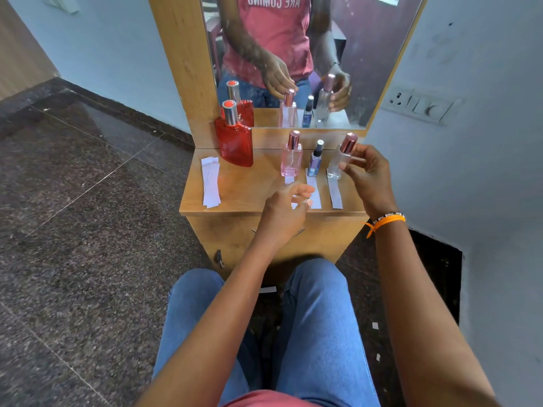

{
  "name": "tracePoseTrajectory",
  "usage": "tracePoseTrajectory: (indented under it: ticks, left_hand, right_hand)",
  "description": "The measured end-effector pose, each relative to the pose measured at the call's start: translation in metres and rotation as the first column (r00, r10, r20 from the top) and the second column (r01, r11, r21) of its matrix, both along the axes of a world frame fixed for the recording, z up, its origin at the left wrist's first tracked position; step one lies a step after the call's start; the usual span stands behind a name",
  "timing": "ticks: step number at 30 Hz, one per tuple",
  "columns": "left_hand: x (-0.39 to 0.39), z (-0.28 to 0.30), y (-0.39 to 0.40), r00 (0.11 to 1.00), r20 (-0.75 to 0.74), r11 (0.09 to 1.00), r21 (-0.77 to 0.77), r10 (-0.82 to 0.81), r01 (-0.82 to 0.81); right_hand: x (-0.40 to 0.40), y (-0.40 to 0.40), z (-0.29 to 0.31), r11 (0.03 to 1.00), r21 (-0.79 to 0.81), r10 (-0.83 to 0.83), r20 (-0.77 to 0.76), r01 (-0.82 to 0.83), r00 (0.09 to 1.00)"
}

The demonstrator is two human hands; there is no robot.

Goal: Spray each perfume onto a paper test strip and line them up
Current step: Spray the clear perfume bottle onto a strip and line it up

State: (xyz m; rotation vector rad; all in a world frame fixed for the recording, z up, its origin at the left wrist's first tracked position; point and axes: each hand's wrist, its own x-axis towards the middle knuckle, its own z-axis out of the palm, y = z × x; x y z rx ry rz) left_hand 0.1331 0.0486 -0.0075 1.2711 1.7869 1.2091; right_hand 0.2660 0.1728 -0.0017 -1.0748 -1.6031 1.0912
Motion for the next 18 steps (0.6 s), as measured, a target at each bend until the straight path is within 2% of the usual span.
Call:
tracePoseTrajectory:
  ticks: [7,14,18]
  left_hand:
    - [-0.008,-0.001,-0.003,1.000,-0.008,1.000,0.009,-0.001,0.001]
    - [-0.012,0.000,-0.004,1.000,-0.015,1.000,0.003,-0.005,0.005]
    - [-0.022,0.004,-0.010,0.999,-0.028,0.999,0.032,0.037,-0.036]
  right_hand:
    - [-0.006,0.023,-0.006,0.999,0.022,0.033,0.132,-0.036,0.991]
    - [-0.004,0.020,-0.007,0.999,-0.020,0.030,0.158,-0.027,0.987]
    - [-0.007,-0.014,-0.008,0.987,0.081,-0.145,0.098,0.137,0.985]
